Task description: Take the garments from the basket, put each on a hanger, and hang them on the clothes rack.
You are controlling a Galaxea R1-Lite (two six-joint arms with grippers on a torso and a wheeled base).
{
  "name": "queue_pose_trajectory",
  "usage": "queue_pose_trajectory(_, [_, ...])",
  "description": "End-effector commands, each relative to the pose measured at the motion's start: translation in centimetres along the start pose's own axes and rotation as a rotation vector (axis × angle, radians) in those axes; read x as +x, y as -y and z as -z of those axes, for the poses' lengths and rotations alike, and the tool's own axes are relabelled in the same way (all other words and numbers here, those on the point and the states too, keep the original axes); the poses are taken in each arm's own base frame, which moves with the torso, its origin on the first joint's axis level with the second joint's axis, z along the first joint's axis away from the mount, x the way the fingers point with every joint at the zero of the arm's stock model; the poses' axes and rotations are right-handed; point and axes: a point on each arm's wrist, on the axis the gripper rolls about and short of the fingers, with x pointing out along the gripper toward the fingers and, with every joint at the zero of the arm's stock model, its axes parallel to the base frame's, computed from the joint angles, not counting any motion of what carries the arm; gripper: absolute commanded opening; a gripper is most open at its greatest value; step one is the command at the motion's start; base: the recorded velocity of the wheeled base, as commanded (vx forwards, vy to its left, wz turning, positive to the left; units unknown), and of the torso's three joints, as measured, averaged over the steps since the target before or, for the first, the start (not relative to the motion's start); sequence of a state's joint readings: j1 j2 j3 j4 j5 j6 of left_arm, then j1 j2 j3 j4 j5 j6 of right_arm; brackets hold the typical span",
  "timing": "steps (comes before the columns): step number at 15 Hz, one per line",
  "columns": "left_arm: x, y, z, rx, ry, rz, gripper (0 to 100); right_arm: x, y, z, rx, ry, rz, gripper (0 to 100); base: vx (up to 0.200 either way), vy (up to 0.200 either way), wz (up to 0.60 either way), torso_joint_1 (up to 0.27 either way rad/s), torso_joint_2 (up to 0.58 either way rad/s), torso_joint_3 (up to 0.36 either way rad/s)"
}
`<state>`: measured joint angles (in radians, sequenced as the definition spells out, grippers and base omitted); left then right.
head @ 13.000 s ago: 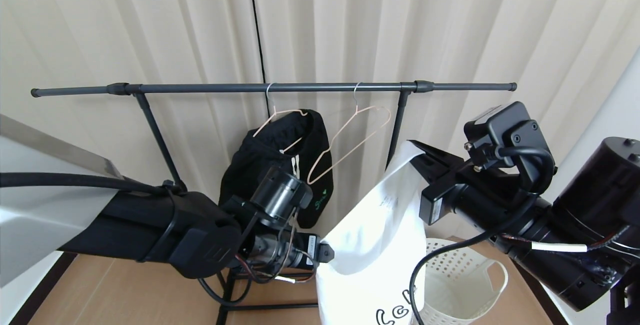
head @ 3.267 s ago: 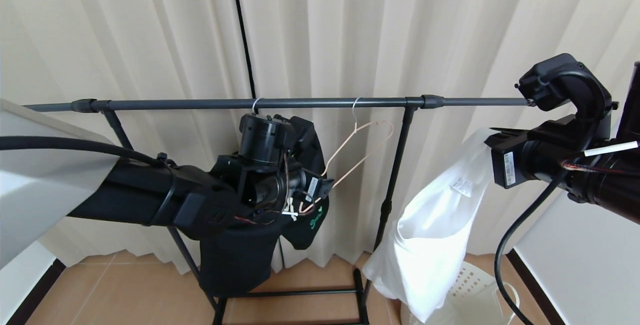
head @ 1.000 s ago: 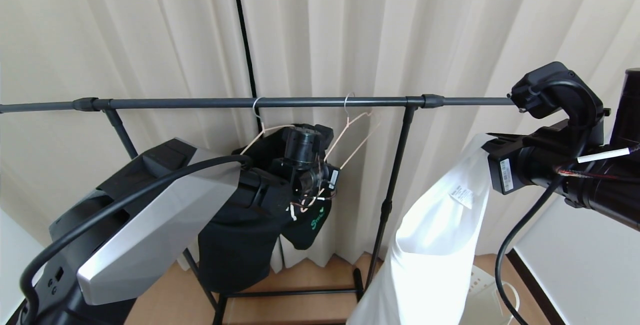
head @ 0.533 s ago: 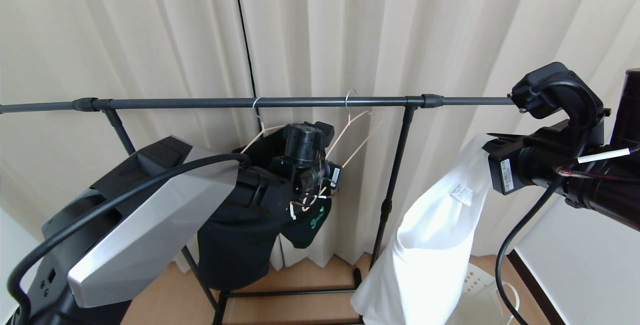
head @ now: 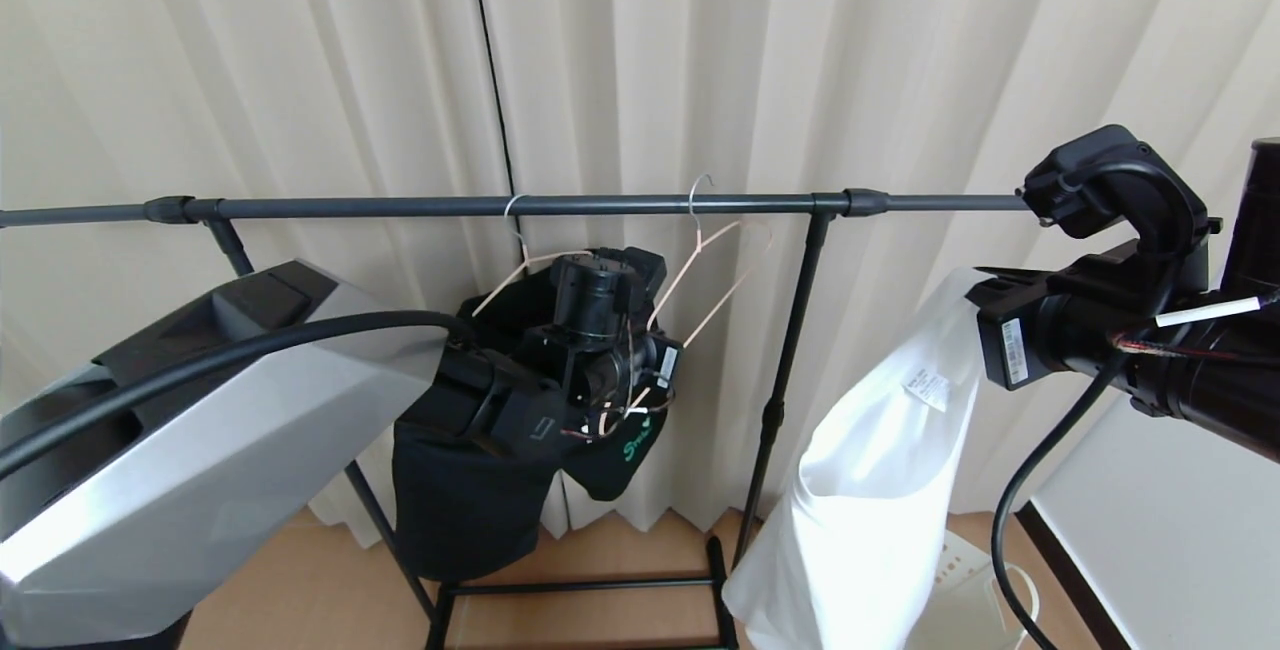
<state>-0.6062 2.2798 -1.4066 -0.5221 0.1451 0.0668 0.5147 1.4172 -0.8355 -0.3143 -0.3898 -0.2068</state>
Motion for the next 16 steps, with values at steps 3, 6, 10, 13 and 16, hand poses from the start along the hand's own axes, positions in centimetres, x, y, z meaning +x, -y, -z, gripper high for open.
queue_pose_trajectory(3, [-3.4,0.6,-1.1,0.004,0.025,0.021,0,0.0,0.0,0.0,0.000,0.002,0.001,0,0.000,0.000,0.00,0.000,0.00,0.000])
queue_pose_trajectory(6, [-6.9,1.1,-0.7,0.012,0.036,0.045,0,0.0,0.0,-0.1,0.000,0.002,0.001,0,0.000,0.000,0.00,0.000,0.00,0.000])
queue_pose_trajectory(10, [-11.9,1.1,1.2,0.022,0.045,0.067,0,0.2,-0.1,0.1,-0.003,-0.005,0.001,0,0.000,0.000,0.00,0.000,0.00,0.000])
queue_pose_trajectory(13, [-15.3,0.6,3.1,0.024,0.065,0.075,0,1.0,-0.4,0.4,-0.012,-0.033,0.017,0,0.000,0.000,0.00,0.000,0.00,0.000])
queue_pose_trajectory(16, [-18.4,0.2,4.3,0.027,0.071,0.088,0,2.2,-0.9,0.9,-0.028,-0.076,0.065,0,0.000,0.000,0.00,0.000,0.00,0.000])
